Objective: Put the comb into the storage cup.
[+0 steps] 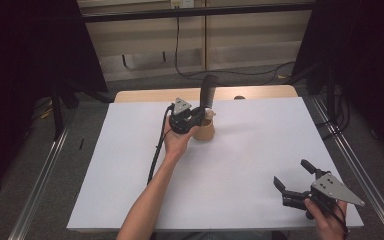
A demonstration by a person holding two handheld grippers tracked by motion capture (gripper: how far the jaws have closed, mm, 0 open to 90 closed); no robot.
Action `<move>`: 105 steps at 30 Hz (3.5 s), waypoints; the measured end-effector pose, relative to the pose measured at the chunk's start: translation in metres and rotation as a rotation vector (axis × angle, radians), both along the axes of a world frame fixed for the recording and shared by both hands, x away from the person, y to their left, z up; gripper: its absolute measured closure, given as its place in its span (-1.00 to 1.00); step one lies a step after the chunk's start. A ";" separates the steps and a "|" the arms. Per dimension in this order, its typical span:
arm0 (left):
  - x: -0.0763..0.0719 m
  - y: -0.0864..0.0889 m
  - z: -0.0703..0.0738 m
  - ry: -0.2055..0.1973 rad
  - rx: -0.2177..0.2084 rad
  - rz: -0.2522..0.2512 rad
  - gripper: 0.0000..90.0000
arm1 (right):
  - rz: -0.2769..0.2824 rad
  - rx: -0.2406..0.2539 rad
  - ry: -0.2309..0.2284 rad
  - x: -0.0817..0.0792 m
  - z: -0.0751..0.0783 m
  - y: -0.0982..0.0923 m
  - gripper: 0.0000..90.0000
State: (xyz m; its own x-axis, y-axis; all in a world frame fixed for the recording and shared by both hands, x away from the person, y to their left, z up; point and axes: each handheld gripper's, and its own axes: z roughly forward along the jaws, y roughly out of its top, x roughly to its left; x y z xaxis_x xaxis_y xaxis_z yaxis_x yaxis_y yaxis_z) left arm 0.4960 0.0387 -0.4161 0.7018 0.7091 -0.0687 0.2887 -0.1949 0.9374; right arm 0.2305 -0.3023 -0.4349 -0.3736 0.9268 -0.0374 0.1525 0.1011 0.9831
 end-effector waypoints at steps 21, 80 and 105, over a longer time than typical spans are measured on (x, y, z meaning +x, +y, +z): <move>0.002 0.000 -0.004 0.040 0.028 -0.020 0.61 | -0.003 -0.004 0.005 0.001 -0.001 0.000 -1.00; -0.023 0.041 0.022 -0.057 -0.040 0.022 -0.86 | -0.023 0.001 0.010 0.007 -0.004 -0.005 -1.00; -0.068 0.067 0.035 -0.180 -0.080 0.024 -0.97 | -0.022 -0.020 -0.004 0.006 -0.001 0.001 -1.00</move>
State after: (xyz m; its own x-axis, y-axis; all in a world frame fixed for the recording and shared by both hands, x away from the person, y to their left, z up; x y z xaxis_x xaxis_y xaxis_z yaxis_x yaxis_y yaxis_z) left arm 0.4282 0.1055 -0.3812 0.6909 0.7229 -0.0006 0.1190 -0.1129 0.9865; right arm 0.2361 -0.3012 -0.4363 -0.3531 0.9338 -0.0579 0.1510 0.1180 0.9815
